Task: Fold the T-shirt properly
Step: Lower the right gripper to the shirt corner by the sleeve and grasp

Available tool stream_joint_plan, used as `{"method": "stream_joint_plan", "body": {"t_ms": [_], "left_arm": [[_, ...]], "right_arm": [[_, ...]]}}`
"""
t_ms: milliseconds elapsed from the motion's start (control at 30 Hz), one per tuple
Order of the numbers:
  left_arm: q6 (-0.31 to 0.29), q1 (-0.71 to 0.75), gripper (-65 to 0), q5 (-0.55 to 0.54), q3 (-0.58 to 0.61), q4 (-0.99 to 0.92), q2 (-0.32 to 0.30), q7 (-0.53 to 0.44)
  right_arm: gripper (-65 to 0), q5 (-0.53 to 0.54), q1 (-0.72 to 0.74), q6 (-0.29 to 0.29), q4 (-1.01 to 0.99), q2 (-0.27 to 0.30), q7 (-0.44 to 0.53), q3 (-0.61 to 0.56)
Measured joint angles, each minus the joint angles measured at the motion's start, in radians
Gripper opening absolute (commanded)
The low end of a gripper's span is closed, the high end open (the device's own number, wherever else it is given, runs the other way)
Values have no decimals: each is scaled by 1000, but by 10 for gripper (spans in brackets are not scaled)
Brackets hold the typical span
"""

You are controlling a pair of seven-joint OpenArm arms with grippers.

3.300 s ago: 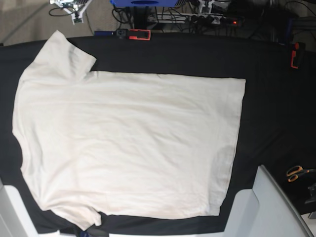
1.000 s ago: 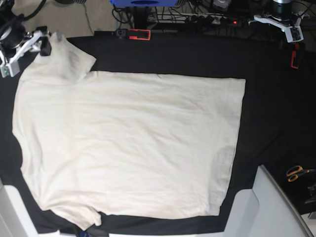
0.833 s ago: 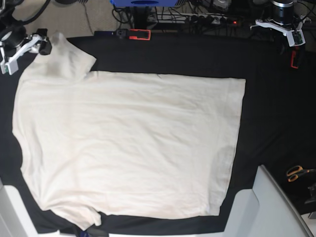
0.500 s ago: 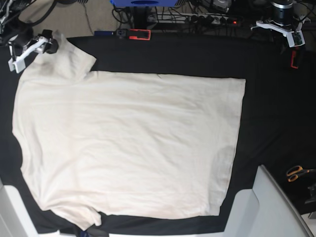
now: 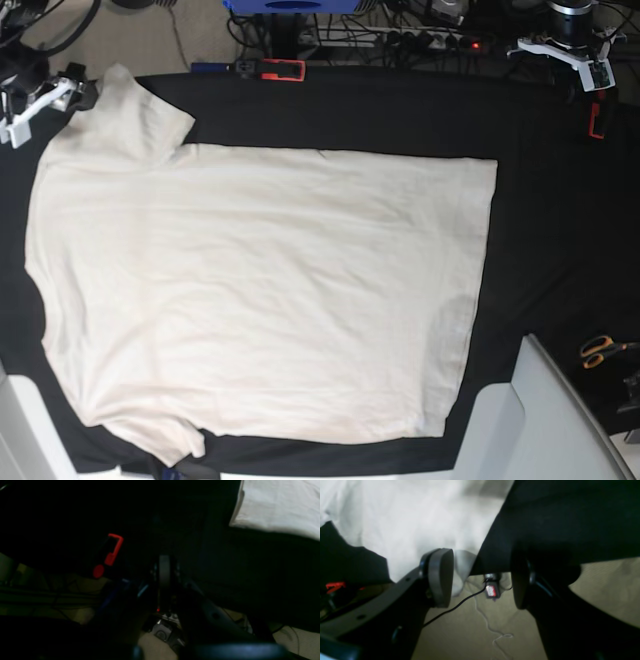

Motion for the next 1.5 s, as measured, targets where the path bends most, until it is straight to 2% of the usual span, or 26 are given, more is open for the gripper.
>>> {"method": "stream_joint_plan", "body": {"t_ms": [433, 567, 1033, 1167, 1267, 1333, 1400, 1500], "left_arm": [[0, 0, -650, -3, 0, 1, 1, -4], [0, 0, -650, -3, 0, 1, 2, -4], [0, -42, -650, -3, 2, -32, 2, 3], [0, -43, -650, -3, 3, -32, 1, 2], [0, -44, -650, -4, 6, -32, 1, 3], [0, -44, -650, -3, 5, -32, 1, 3], [0, -44, -650, -3, 5, -32, 1, 3], [0, -44, -650, -4, 3, -36, 1, -2]], "right_arm": [[-321, 13, 11, 4, -34, 11, 22, -1], [-321, 13, 9, 2, -32, 17, 13, -33], [-323, 13, 8, 0, -21, 5, 14, -46], [-323, -9, -24, -7, 56, -11, -10, -116], [-323, -5, -35, -3, 83, -42, -15, -126], [-324, -5, -35, -3, 84, -43, -17, -130], [-350, -5, -35, -3, 82, -42, -16, -130], [-498, -10, -35, -3, 79, -42, -24, -130]]}}
